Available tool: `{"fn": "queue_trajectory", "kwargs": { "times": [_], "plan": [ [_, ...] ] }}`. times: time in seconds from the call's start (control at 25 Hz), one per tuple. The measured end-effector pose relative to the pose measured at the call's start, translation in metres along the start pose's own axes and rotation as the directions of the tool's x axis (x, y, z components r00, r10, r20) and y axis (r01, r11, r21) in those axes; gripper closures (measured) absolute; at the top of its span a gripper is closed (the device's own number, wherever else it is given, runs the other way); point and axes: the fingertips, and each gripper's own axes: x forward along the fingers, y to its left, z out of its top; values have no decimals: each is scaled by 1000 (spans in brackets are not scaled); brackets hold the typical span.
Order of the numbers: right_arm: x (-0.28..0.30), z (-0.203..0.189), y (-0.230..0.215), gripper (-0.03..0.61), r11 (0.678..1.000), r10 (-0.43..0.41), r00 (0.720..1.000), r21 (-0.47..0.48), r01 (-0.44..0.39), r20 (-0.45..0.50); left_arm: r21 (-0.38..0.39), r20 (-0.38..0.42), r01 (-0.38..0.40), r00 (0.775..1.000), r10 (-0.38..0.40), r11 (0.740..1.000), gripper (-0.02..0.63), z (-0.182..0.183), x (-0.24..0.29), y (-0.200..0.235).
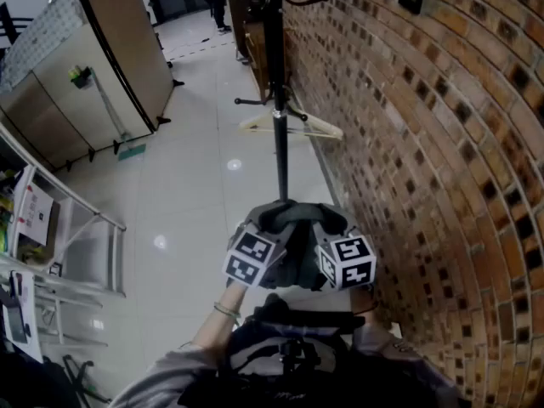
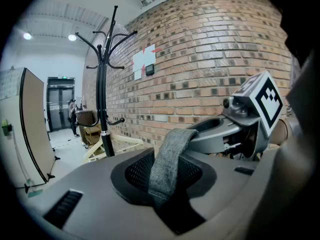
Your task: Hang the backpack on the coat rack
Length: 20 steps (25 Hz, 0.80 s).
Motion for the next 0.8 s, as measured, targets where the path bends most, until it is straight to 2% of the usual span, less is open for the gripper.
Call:
{"fn": "queue_trajectory", "kwargs": {
  "times": [0.2,0.6,0.8],
  "plan": [
    [11,0,-15,502,1000,-13,1000,24,13,-4,-4,-12,7,1000,-7,1000,500,1,17,4],
    [65,16,-54,502,998,-41,999,38,41,3,30,-22,47,999,-47,998,500,12,70,47],
    [88,34,-76,502,994,-90,996,59,89,14,51,-13,84,996,-83,995,500,27,97,69]
  ]
}}
